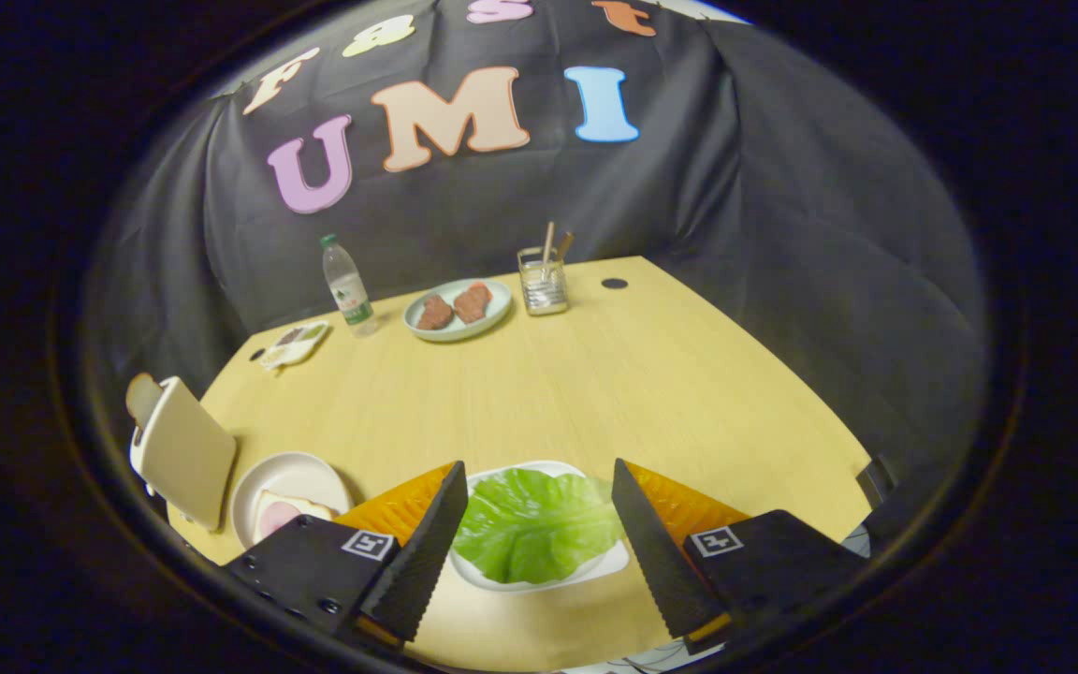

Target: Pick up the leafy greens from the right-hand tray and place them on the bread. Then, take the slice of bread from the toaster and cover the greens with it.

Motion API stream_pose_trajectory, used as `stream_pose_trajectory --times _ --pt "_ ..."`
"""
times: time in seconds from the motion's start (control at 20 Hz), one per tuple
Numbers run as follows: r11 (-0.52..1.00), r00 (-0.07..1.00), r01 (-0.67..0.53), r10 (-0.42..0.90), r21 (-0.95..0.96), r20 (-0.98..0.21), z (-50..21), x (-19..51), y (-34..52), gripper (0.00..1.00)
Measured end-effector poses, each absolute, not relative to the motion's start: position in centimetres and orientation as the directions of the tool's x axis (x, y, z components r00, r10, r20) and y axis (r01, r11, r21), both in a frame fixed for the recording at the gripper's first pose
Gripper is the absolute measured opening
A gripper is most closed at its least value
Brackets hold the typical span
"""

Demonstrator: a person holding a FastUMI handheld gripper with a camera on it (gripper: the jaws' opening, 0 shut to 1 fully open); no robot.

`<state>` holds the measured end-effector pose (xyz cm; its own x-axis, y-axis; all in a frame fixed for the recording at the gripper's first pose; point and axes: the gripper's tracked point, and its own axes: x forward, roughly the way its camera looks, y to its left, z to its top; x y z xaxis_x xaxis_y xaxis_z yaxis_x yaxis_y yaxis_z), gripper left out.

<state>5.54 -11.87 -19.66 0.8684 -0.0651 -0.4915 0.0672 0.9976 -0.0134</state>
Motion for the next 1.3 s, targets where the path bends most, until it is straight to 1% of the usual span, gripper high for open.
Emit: stream_pose_trajectory --times 0.15,0.35,0.7,0.9,1.15,1.2,1.3 --pt "0.996 0.832 0.062 -0.087 -0.066 -0.548 -21.7 6.2 -14.6 0.98" --pt "0.997 0.777 0.035 -0.073 -0.072 -0.626 -25.1 6.6 -16.4 0.98" --pt "0.997 0.756 -0.032 -0.024 -0.073 -0.654 -27.6 8.6 -16.2 0.98" --pt "0.996 0.754 -0.046 -0.017 -0.079 -0.656 -27.7 8.8 -15.9 0.63" --pt "0.999 0.763 -0.019 -0.015 -0.046 -0.646 -27.1 8.8 -15.7 0.2" --pt "0.999 0.762 -0.019 -0.013 -0.042 -0.647 -27.1 8.6 -15.5 0.08" --pt "0.997 0.77 -0.037 -0.012 -0.063 -0.638 -26.5 8.5 -15.0 0.07"
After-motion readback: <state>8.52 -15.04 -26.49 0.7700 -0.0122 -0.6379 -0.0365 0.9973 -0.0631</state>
